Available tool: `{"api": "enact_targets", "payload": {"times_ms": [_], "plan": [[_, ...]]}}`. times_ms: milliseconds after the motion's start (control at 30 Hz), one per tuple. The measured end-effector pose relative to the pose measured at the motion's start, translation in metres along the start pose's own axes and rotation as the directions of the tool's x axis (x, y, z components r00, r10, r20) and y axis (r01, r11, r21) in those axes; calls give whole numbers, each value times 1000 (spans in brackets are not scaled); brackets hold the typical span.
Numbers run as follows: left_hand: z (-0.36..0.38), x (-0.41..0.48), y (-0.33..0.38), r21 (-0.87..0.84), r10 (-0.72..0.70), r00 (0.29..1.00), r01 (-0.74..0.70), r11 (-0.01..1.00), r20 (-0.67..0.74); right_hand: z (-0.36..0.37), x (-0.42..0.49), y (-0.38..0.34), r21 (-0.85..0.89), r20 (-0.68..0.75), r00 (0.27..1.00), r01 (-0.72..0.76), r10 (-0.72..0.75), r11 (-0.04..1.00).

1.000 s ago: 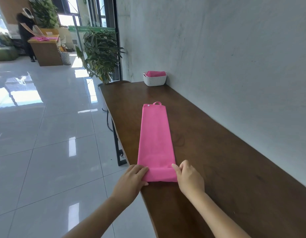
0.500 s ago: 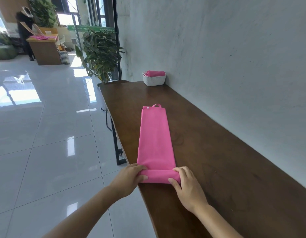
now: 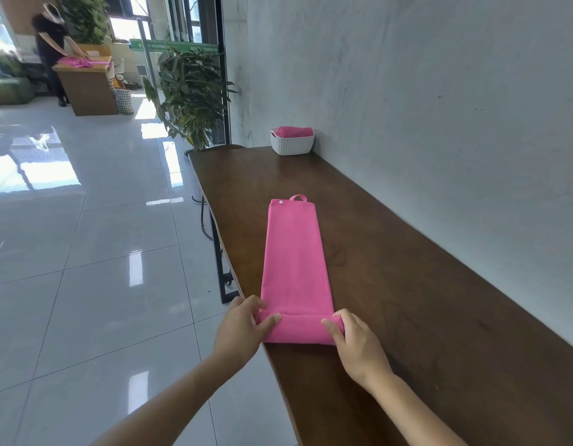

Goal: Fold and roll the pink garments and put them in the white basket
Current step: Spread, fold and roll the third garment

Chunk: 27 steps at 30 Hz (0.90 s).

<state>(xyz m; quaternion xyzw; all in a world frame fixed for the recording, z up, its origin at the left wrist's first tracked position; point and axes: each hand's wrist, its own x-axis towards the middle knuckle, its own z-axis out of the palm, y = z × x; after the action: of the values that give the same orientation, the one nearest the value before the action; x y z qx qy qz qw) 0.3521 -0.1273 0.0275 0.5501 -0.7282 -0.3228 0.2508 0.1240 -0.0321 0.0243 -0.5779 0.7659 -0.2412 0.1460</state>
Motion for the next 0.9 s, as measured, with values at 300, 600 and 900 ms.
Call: {"api": "enact_targets", "payload": {"times_ms": [300,600,900], "plan": [[13,-8,-20,383,539,842,-490,783,-28,-6,26,-10,-79,7,986,-168,169,983],[13,7,-18,450,521,847,-507,736,102,7,20,-2,-178,-116,985,104,-125,979],[-4,13,-7,337,323,898,-416,845,299,5,-2,8,-79,-41,990,129,-133,989]]}}
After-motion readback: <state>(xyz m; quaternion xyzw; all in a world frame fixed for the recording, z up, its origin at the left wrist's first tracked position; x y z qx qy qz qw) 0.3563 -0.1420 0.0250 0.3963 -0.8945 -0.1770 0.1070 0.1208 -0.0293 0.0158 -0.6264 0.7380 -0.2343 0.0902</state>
